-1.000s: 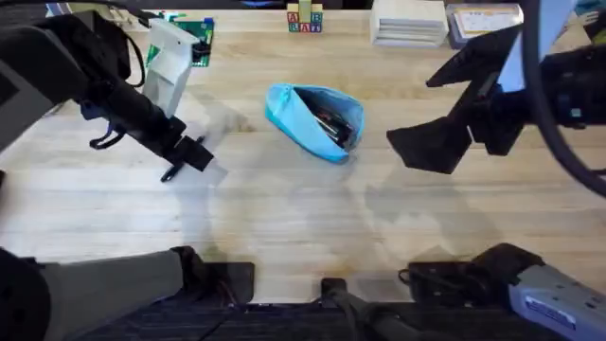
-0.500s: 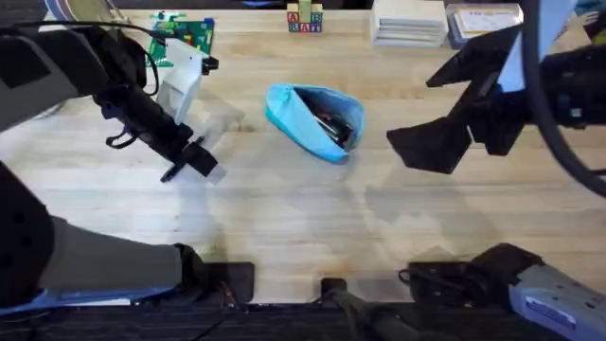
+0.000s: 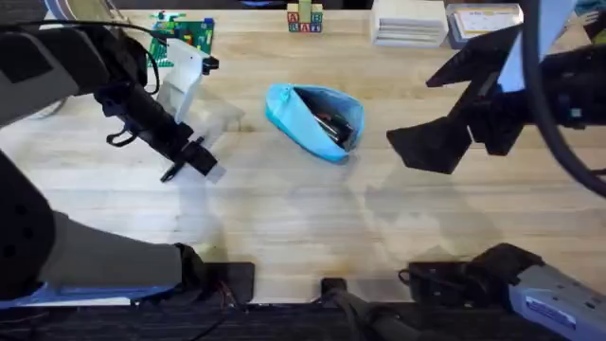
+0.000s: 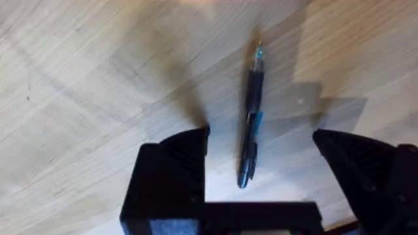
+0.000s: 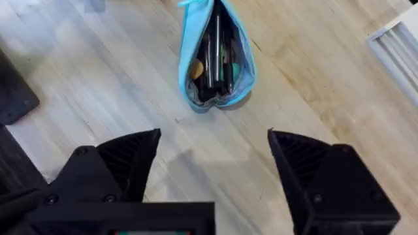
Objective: Unzip the bag, pick up the pens from the table one at a time and place them inside, then zip the bag closed.
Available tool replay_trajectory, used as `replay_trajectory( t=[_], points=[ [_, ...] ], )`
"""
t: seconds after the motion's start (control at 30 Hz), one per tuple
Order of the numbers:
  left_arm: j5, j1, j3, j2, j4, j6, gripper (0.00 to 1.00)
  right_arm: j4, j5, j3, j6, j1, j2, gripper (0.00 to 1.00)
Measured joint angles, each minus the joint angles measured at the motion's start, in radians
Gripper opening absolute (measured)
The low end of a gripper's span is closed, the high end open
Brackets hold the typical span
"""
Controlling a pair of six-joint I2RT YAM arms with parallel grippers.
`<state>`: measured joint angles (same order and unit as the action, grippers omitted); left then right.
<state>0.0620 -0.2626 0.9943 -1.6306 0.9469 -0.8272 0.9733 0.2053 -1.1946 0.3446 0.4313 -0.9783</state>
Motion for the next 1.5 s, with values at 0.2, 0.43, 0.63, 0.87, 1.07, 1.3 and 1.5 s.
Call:
replay_trajectory(
  t=[0.2, 0.43, 0.63, 0.87, 1.07, 1.3, 1.5],
  points=[
    [0.0, 0.0, 0.0, 0.0, -0.001, 0.0, 0.993, 0.0, 0.0, 0.0, 0.0, 0.0, 0.0, 0.997],
    [0.0, 0.0, 0.0, 0.0, 0.0, 0.0, 0.993, 0.0, 0.0, 0.0, 0.0, 0.0, 0.0, 0.995],
    [0.0, 0.0, 0.0, 0.0, 0.002, 0.0, 0.993, 0.0, 0.0, 0.0, 0.0, 0.0, 0.0, 0.997],
    [0.0, 0.0, 0.0, 0.0, 0.003, 0.0, 0.993, 0.0, 0.0, 0.0, 0.0, 0.0, 0.0, 0.997],
    [-0.029, -0.009, 0.009, -0.012, -0.025, -0.007, 0.373, 0.0, 0.0, 0.0, 0.0, 0.0, 0.0, 0.997],
    [-0.031, -0.01, 0.012, -0.013, -0.018, -0.01, 0.049, 0.0, 0.0, 0.0, 0.0, 0.0, 0.0, 0.998],
    [-0.031, -0.01, 0.012, -0.013, -0.018, -0.01, 0.042, 0.0, 0.0, 0.0, 0.0, 0.0, 0.0, 0.998]
  ],
)
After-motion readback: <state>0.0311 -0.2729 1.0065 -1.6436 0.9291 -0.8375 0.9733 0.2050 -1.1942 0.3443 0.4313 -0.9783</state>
